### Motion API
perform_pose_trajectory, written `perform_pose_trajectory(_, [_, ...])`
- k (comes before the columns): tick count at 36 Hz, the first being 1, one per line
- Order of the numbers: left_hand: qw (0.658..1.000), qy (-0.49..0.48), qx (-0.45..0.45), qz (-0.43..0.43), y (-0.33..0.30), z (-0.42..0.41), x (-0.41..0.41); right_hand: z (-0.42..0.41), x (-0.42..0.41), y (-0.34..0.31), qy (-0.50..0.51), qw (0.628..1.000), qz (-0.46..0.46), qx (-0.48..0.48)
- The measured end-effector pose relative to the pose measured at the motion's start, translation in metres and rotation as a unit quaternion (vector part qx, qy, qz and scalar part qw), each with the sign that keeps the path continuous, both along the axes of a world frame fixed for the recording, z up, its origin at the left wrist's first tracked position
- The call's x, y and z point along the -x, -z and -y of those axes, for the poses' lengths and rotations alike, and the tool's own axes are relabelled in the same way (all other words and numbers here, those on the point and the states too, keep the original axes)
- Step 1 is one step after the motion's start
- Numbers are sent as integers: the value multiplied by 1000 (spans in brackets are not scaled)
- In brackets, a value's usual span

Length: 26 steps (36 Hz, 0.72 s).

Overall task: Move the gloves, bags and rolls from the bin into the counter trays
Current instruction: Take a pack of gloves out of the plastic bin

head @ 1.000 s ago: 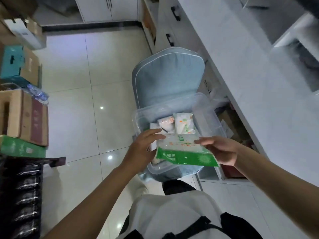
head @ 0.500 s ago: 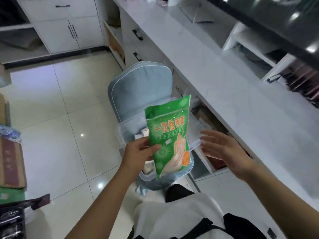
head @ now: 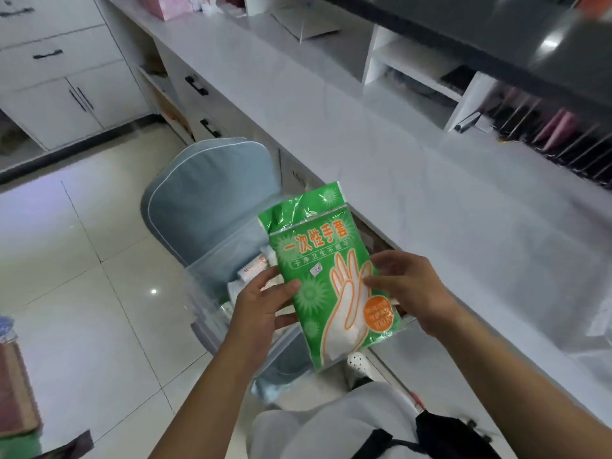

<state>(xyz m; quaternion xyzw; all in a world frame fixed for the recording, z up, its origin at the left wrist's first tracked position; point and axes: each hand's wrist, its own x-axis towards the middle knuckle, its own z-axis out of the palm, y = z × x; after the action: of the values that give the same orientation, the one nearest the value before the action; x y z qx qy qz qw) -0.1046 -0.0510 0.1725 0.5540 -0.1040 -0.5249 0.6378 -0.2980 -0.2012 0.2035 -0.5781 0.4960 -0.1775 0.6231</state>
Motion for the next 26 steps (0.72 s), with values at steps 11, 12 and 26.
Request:
perform_pose_trajectory(11, [998, 59, -22, 10, 16, 156, 77, 120, 95, 11, 83, 988, -117, 61])
perform_pose_trajectory(12, [997, 66, -28, 14, 16, 174, 85, 133, 101, 12, 86, 986, -127, 66])
perform_pose_trajectory(26, [941, 191, -29, 280, 33, 343, 167, 260, 133, 36, 37, 939, -299, 167])
